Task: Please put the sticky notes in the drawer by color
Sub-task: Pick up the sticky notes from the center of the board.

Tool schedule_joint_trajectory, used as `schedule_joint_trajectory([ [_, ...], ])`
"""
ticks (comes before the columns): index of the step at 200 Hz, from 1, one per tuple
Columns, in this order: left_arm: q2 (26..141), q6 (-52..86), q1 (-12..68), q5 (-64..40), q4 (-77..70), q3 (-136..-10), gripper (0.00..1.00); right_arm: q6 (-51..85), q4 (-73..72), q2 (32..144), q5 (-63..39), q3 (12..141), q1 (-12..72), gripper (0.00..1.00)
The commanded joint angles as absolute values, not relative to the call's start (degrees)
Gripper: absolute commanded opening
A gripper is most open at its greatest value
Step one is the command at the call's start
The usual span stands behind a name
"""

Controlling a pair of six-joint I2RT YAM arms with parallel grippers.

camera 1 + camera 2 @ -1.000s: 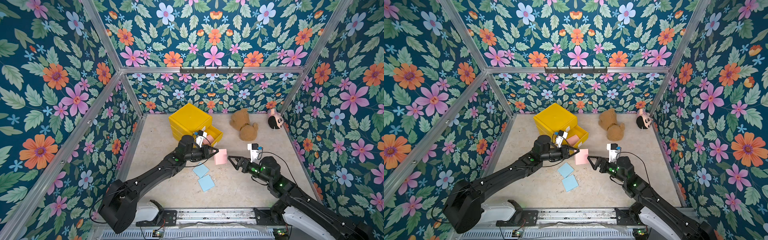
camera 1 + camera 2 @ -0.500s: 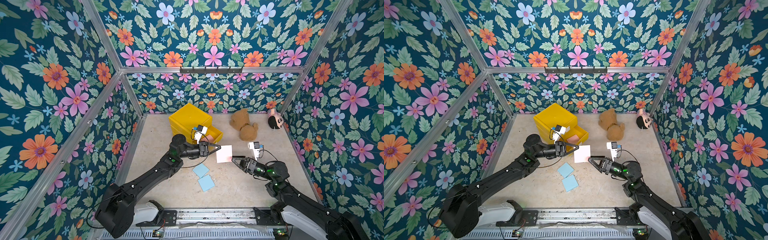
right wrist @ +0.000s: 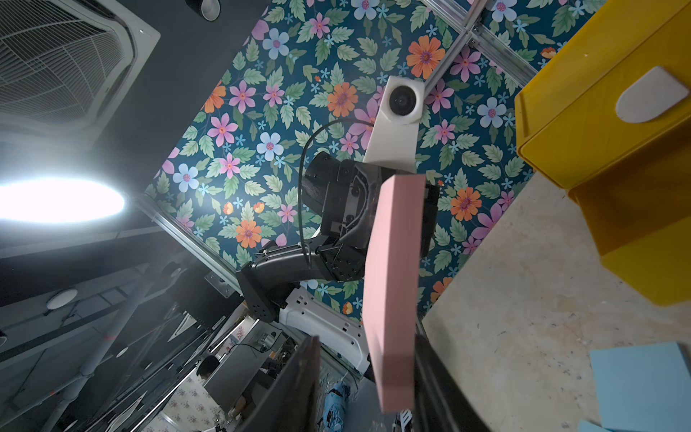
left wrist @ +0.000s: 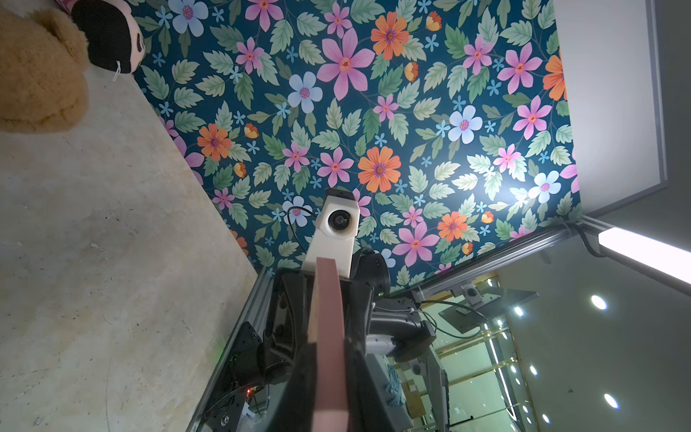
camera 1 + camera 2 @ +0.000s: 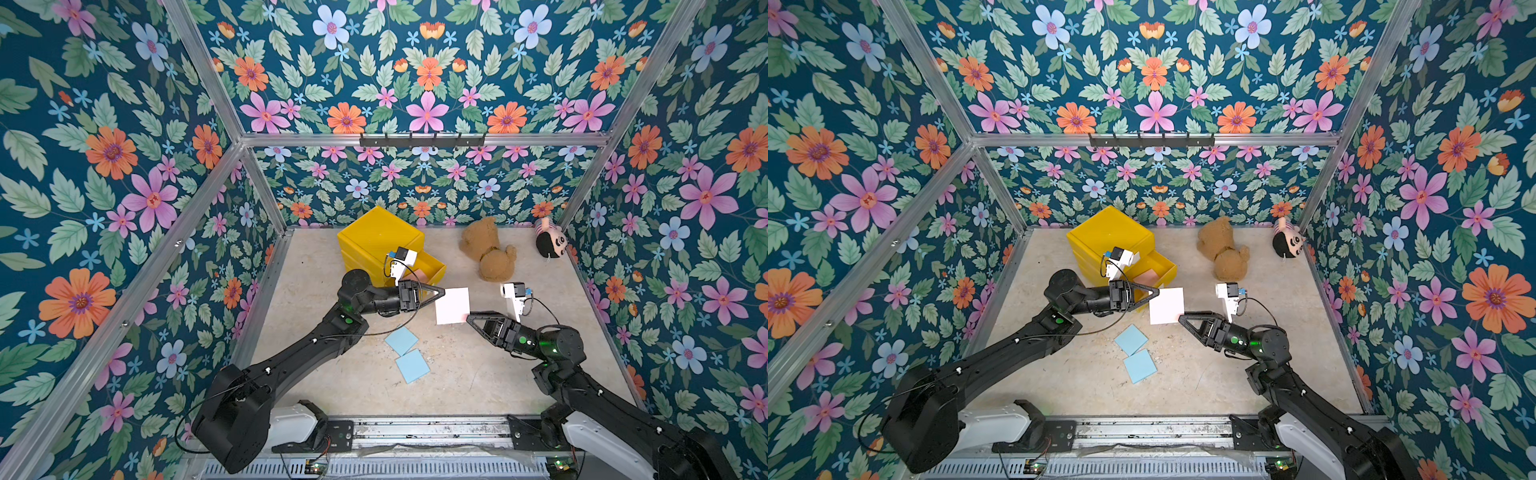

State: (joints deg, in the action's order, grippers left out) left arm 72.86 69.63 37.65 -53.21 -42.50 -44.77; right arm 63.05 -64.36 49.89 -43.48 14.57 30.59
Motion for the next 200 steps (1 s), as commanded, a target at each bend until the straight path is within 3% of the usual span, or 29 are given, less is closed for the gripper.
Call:
schedule_joint_trajectory([
  [1, 72.77, 68.32, 37.67, -53.81, -44.39, -45.08, 0.0, 62.05, -63.43, 49.41, -42.09, 15.2, 30.61, 0.35],
  [25, 72.76, 68.13, 37.76, -53.83, -44.04, -44.92, 0.0, 62.18, -62.67, 49.38, -41.35, 15.57, 30.67, 0.31],
  [58, 72.77, 67.85, 37.67, -53.7, -43.95, -44.52, 0.0, 62.14, -62.46, 49.31, -40.89, 15.42, 30.67, 0.0],
  [80, 72.6, 66.66, 37.7, -53.29, -42.55, -44.56, 0.12, 62.05, -61.76, 48.48, -40.09, 15.04, 30.63, 0.0],
  [108, 70.84, 64.41, 37.11, -50.49, -40.51, -44.56, 0.71, 61.72, -58.62, 46.8, -37.57, 15.03, 30.64, 0.0],
  [132, 67.06, 60.21, 34.33, -47.09, -34.15, -44.39, 0.98, 61.18, -51.16, 45.19, -31.99, 15.92, 30.63, 0.0],
  [153, 61.48, 53.71, 29.67, -42.16, -24.03, -43.7, 0.99, 60.46, -39.65, 45.2, -25.11, 18.76, 30.66, 0.0],
  [178, 55.06, 38.25, 28.56, -25.28, -2.03, -47.13, 1.0, 59.63, -27.53, 47.9, -19.08, 24.37, 30.67, 0.0],
  [200, 50.81, 32.49, 28.57, -15.43, 3.5, -45.99, 1.0, 58.71, -19.27, 53.14, -16.75, 30.93, 30.63, 0.0],
])
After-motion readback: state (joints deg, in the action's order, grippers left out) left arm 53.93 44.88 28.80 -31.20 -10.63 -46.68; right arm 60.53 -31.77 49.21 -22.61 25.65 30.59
